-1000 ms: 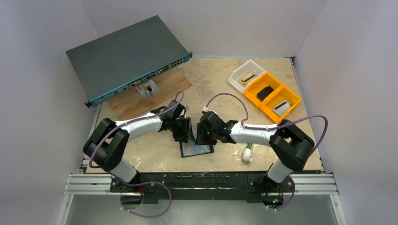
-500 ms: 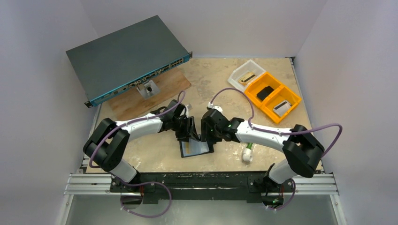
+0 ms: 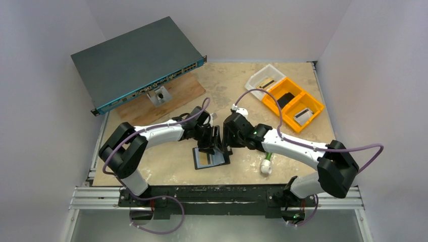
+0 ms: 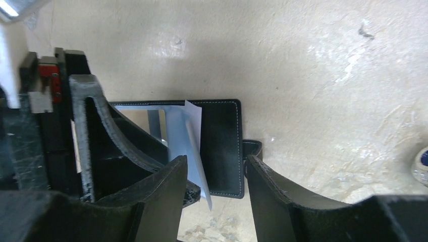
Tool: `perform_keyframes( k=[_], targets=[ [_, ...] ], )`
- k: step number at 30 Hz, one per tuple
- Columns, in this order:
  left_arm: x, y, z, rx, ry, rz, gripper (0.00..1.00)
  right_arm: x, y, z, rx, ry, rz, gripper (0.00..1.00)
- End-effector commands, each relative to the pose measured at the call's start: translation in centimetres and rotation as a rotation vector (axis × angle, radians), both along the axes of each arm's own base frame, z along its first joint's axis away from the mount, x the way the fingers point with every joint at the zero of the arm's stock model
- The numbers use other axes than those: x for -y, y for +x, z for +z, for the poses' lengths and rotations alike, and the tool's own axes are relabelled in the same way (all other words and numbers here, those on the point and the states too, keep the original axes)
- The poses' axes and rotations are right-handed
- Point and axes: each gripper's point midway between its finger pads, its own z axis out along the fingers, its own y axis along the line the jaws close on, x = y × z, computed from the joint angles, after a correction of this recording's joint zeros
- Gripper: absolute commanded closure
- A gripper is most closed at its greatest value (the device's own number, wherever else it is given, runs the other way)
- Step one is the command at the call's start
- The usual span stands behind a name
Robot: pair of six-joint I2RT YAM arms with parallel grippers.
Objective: Take the credit cards out of the card holder
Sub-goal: Remove the credit card from the card holder.
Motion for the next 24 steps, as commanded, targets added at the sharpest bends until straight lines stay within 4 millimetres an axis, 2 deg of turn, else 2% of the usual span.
perform_keyframes(
  k=[1, 5, 15, 19, 24],
  targets=[
    [3.1, 1.5, 2.6, 0.045, -0.106, -0.020, 0.46, 0.1, 0.7, 2.6, 0.061, 0.055, -0.017, 0.52],
    [3.9, 1.8, 2.1, 0.027, -0.102, -0.024, 0.44, 0.8, 0.7, 2.6, 0.063, 0.052, -0.031, 0.52],
    [4.0, 1.4, -1.4, -0.066, -0.040, 0.001, 0.44, 0.6, 0.3, 2.1, 0.047, 0.074, -0.024, 0.53],
    [3.6, 1.5, -0.8, -0.039, -0.031, 0.000, 0.45, 0.4, 0.2, 2.2, 0.044, 0.084, -0.019, 0.53],
    [2.6, 2.0, 1.2, 0.031, -0.003, 0.004, 0.44, 0.0, 0.2, 3.0, 0.051, 0.111, -0.008, 0.53]
  ],
)
